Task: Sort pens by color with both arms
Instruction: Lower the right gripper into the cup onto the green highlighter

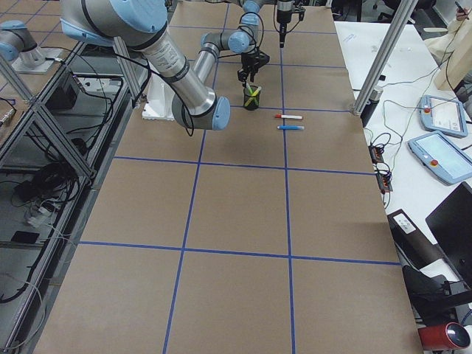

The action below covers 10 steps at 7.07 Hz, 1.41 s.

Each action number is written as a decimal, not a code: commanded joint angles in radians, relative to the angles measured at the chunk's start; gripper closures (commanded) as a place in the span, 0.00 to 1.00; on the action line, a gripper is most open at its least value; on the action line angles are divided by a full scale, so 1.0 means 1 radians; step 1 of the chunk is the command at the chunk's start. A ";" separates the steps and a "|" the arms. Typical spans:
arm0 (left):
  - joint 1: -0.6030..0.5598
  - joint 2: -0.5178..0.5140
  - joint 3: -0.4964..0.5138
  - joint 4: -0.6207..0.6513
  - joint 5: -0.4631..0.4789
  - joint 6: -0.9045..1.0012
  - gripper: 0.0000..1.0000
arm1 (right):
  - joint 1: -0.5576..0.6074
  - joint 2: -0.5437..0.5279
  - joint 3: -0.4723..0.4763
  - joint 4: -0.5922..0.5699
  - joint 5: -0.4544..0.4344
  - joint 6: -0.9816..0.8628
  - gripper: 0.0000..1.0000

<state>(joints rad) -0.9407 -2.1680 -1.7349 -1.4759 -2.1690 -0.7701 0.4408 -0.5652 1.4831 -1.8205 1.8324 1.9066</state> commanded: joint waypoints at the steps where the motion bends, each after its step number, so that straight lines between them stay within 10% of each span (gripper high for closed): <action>1: -0.001 0.001 -0.002 0.000 0.000 0.000 0.45 | -0.001 -0.004 -0.012 0.000 -0.001 -0.003 0.41; 10: 0.000 0.002 0.002 -0.001 0.000 0.000 0.45 | -0.001 -0.002 -0.010 0.000 0.002 -0.003 0.65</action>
<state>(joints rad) -0.9403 -2.1662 -1.7345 -1.4760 -2.1691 -0.7700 0.4404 -0.5669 1.4726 -1.8208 1.8346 1.9024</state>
